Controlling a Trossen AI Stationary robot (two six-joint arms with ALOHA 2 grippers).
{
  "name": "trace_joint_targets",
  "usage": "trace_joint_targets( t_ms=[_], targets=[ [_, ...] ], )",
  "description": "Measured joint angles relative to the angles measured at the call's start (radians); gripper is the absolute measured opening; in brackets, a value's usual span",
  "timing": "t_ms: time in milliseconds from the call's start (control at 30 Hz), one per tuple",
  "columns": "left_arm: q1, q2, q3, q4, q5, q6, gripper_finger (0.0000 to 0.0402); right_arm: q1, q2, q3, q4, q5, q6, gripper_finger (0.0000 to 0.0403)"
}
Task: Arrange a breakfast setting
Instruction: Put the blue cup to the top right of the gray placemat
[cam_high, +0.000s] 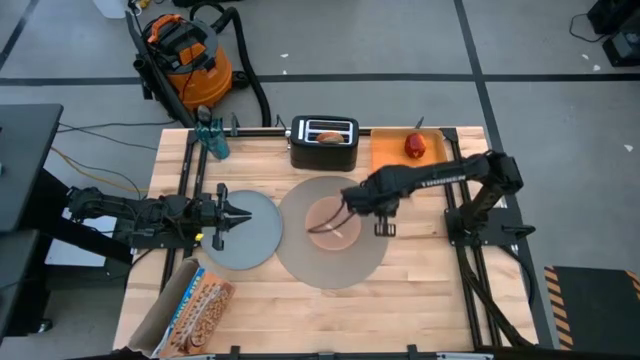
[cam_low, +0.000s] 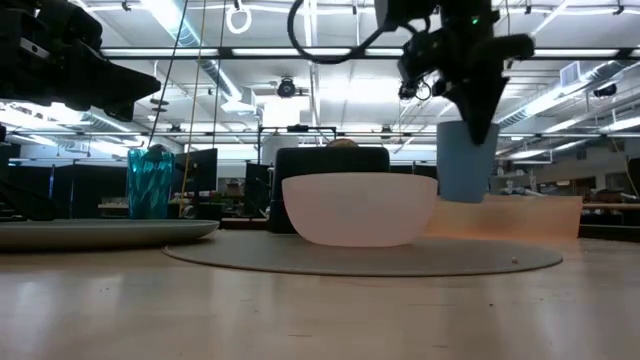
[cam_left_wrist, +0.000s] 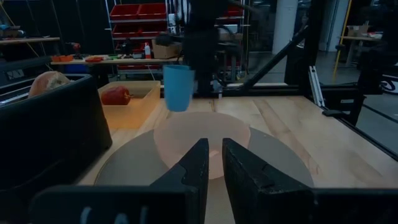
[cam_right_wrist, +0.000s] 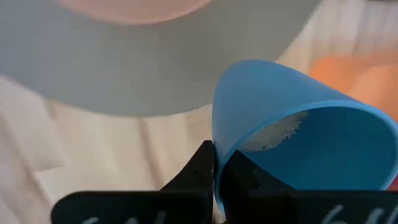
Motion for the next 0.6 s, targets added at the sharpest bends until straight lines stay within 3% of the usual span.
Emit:
trace_joint_targets(
  t_ms=[300,600],
  targets=[
    [0.000,0.000,0.000,0.000,0.000,0.000,0.0055,-0.045,0.000,0.068,0.001,-0.012,-0.109,0.0013],
    [0.000,0.000,0.000,0.000,0.000,0.000,0.0055,-0.032,-0.001,0.200,-0.006,0.002,-0.351,0.0013]
  ],
)
